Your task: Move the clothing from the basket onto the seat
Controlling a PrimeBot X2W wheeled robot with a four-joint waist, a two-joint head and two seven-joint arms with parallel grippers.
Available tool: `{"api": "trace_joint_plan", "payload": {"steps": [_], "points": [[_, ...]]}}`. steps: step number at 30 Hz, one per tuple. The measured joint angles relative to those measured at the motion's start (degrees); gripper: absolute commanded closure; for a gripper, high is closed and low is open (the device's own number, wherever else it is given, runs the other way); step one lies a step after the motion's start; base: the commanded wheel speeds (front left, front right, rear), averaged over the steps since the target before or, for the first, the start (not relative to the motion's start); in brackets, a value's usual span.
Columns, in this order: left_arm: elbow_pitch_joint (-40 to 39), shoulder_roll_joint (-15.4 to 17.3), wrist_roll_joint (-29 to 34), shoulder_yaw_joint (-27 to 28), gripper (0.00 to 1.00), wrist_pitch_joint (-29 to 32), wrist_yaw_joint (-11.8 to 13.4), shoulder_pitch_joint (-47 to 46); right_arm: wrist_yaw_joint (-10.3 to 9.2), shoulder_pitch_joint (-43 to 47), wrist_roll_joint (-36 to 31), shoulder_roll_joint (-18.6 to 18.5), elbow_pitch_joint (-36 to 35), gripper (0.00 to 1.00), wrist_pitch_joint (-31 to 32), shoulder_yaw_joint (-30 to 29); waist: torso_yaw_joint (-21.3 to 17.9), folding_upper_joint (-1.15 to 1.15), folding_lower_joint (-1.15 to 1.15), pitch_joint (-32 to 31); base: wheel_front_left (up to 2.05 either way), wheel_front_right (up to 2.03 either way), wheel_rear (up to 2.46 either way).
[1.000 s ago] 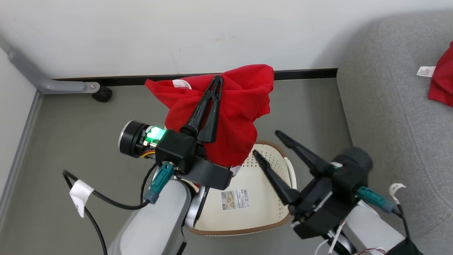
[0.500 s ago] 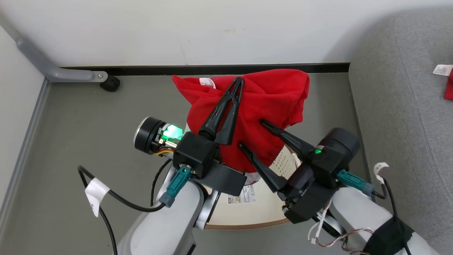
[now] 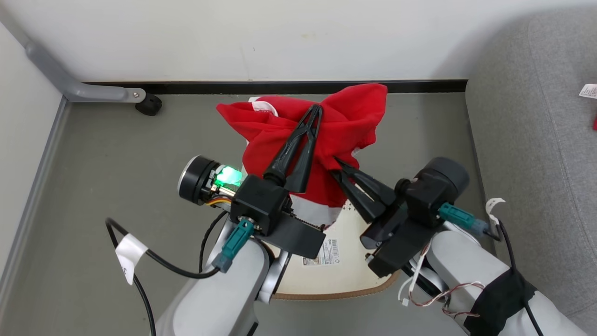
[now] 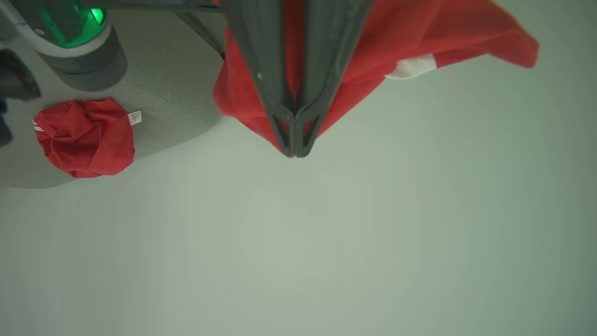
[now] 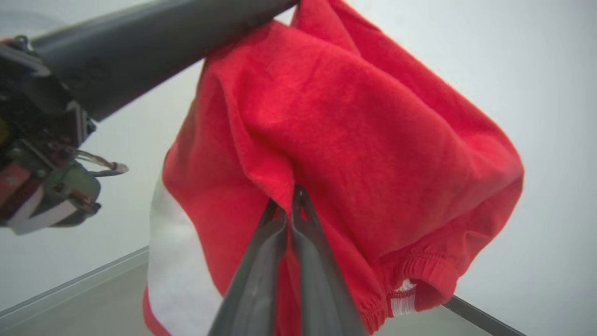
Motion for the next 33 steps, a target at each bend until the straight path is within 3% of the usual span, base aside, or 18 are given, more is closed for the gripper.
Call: {"api": "trace_joint_plan", "payload": {"steps": [1, 3, 4, 33], "points": [[0.2, 0.0, 0.0, 0.3, 1.0, 0.0, 0.0, 0.0, 0.0, 0.0, 0.4, 0.0, 0.0, 1.0, 0.0, -0.3, -0.1, 0.01, 0.0, 0.0, 0.0, 0.0, 0.0], [0.6, 0.0, 0.0, 1.2, 0.55, -0.2, 0.0, 0.2, 0.0, -0.3, 1.0, 0.0, -0.1, 1.0, 0.0, -0.7, -0.4, 0.0, 0.0, 0.0, 0.0, 0.0, 0.0], [0.7, 0.0, -0.1, 1.4, 0.02, -0.2, 0.0, 0.3, 0.0, -0.3, 1.4, -0.1, -0.4, 1.0, 0.0, -1.0, -0.7, 0.0, 0.0, 0.0, 0.0, 0.0, 0.0], [6.5, -0.1, -0.9, 0.4, 0.0, -0.2, -1.1, 3.0, 0.0, -1.5, 5.0, -5.4, -3.1, 1.0, 0.0, -14.0, -10.0, 0.0, -0.01, 0.6, 0.0, 0.0, 0.0]]}}
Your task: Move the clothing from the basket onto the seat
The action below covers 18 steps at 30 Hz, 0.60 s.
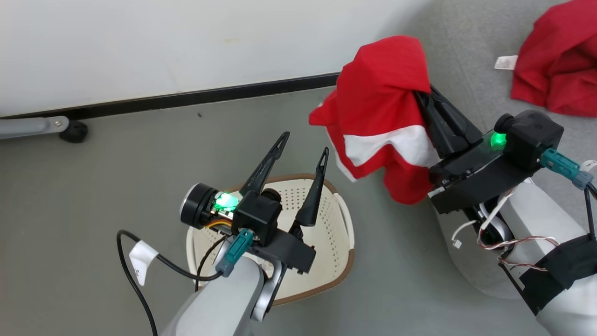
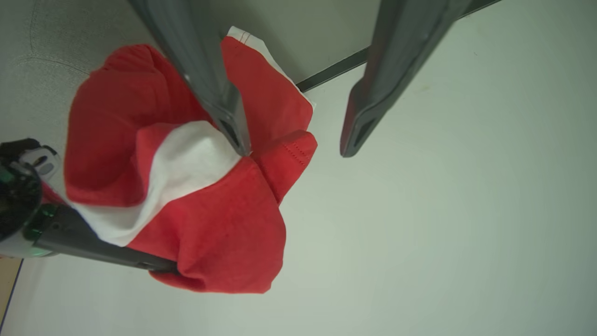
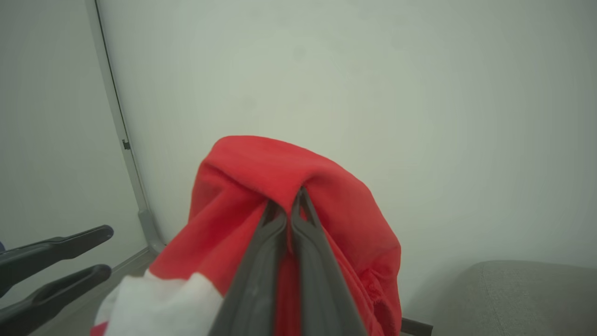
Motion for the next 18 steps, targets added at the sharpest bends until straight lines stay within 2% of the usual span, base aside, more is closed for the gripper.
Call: {"api": "trace_joint_plan", "payload": {"steps": [10, 18], "points": [[4.0, 0.0, 0.0, -1.1, 0.0, 0.0, -2.0, -0.1, 0.0, -0.6, 0.5, -0.7, -0.6, 1.0, 0.0, -1.9, -5.3, 0.0, 0.0, 0.7, 0.0, 0.0, 0.0], [5.8, 0.1, -0.3, -2.1, 0.0, 0.0, -2.5, -0.1, 0.0, -0.8, 0.5, -0.7, -1.9, 1.0, 0.0, -3.0, -8.9, 0.0, 0.0, 1.0, 0.0, 0.0, 0.0]]}}
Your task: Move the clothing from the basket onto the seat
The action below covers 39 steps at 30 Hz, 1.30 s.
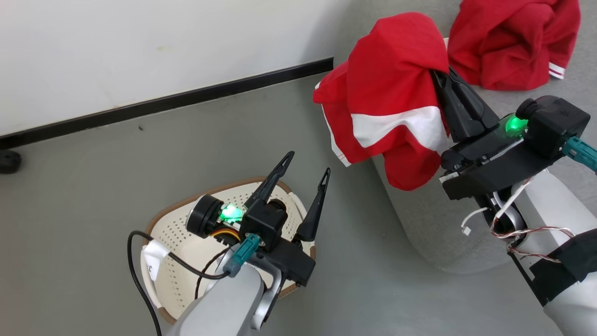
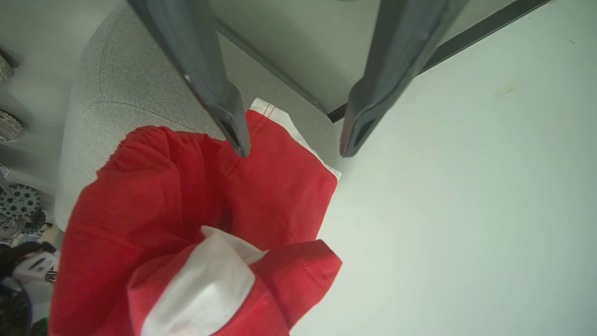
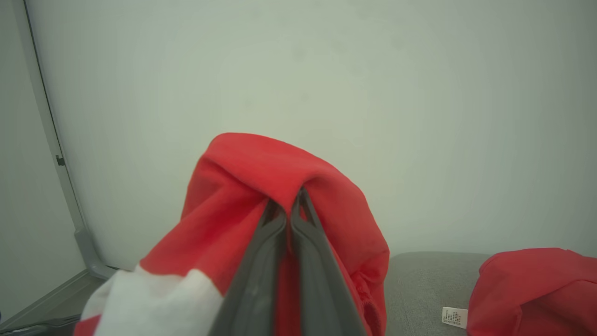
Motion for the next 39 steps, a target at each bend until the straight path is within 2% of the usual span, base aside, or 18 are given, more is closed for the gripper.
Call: {"api": "trace_joint_plan", "payload": {"steps": [26, 35, 39], "points": [[2.2, 0.0, -1.4, -1.2, 0.0, 0.0, -0.5, -0.9, 0.0, 2.3, 0.0, 1.1, -2.4, 1.0, 0.0, -3.9, -10.7, 0.0, 0.0, 0.7, 0.0, 0.0, 0.0], [2.7, 0.1, -1.5, -2.6, 0.0, 0.0, -0.9, -1.8, 0.01, 2.2, -0.1, -0.8, -4.0, 1.0, 0.0, -8.4, -11.8, -0.01, 0.0, 1.8, 0.0, 0.0, 0.0], [2.7, 0.1, -1.9, -3.7, 0.0, 0.0, -0.9, -1.8, 0.01, 1.2, -1.1, -2.7, -3.7, 1.0, 0.0, -11.9, -12.0, 0.0, 0.0, 2.5, 0.0, 0.0, 0.0]]}}
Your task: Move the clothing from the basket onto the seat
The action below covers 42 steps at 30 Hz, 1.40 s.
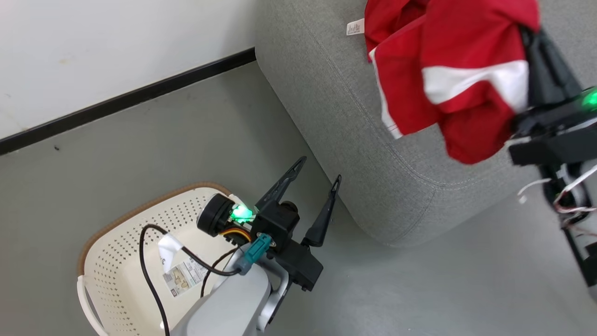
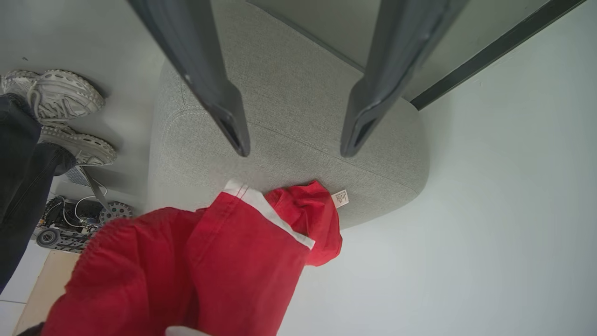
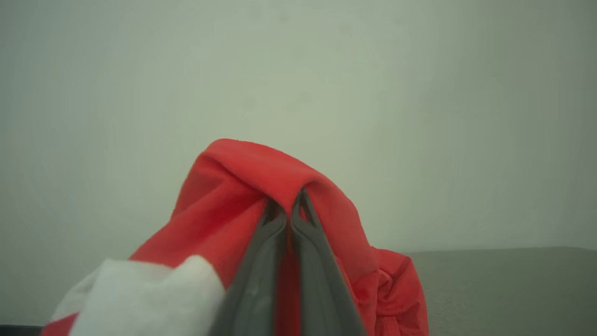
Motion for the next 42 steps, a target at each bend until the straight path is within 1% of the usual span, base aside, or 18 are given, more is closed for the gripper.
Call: {"api": "trace_joint_plan", "payload": {"steps": [6, 7, 11, 13, 20, 29, 31, 35, 42], "points": [[-0.3, 0.1, -1.2, -1.9, 0.0, 0.0, 0.2, -1.1, 0.03, -4.9, -1.2, -4.3, 1.9, 1.0, 0.0, -4.6, 0.2, 0.0, 0.0, 1.2, 0.0, 0.0, 0.0], [-0.3, 0.1, -1.3, -2.3, 0.0, 0.0, 0.5, -1.2, 0.03, -5.6, -1.2, -5.0, 2.3, 1.0, 0.0, -5.2, 0.3, 0.0, 0.0, 1.5, 0.0, 0.0, 0.0], [-0.3, 0.1, -1.5, -3.5, 0.0, 0.0, 0.6, -1.6, 0.04, -7.8, -1.2, -7.6, 3.8, 1.0, 0.0, -7.3, 0.8, 0.0, 0.0, 2.6, 0.0, 0.0, 0.0], [-0.5, 0.1, -1.6, -4.0, 0.0, 0.0, 1.1, -2.3, 0.04, -8.8, -1.6, -8.5, 4.9, 1.0, 0.0, -8.1, 1.2, 0.0, 0.0, 3.3, 0.0, 0.0, 0.0], [-0.9, 0.2, -2.1, -6.0, 0.0, 0.0, 1.9, -3.6, 0.04, -13.8, -1.6, -10.8, 8.3, 1.0, 0.0, -10.2, 2.6, 0.0, 0.0, 6.2, 0.0, 0.0, 0.0], [-1.0, 0.3, -2.9, -8.3, 0.0, 0.0, 2.6, -7.1, 0.04, -21.9, -1.6, -16.3, 14.3, 1.0, 0.0, -13.2, 4.8, 0.0, 0.0, 10.6, 0.0, 0.0, 0.0], [-1.1, 0.4, -3.0, -8.6, 0.0, 0.0, 2.6, -7.4, 0.04, -22.8, -1.6, -16.8, 15.3, 1.0, 0.0, -13.6, 5.1, 0.0, 0.0, 11.1, 0.0, 0.0, 0.0], [-1.5, 0.4, -3.2, -10.5, 0.0, 0.0, 3.1, -8.6, 0.05, -26.0, -1.6, -19.0, 18.7, 1.0, 0.0, -15.4, 6.4, 0.0, 0.01, 13.0, 0.0, 0.0, 0.0], [-2.0, 0.4, -4.4, -12.4, 0.0, 0.0, 3.6, -9.3, 0.05, -32.2, -2.5, -22.3, 24.0, 1.0, 0.0, -16.6, 8.9, 0.0, 0.01, 16.4, 0.0, 0.0, 0.0]]}}
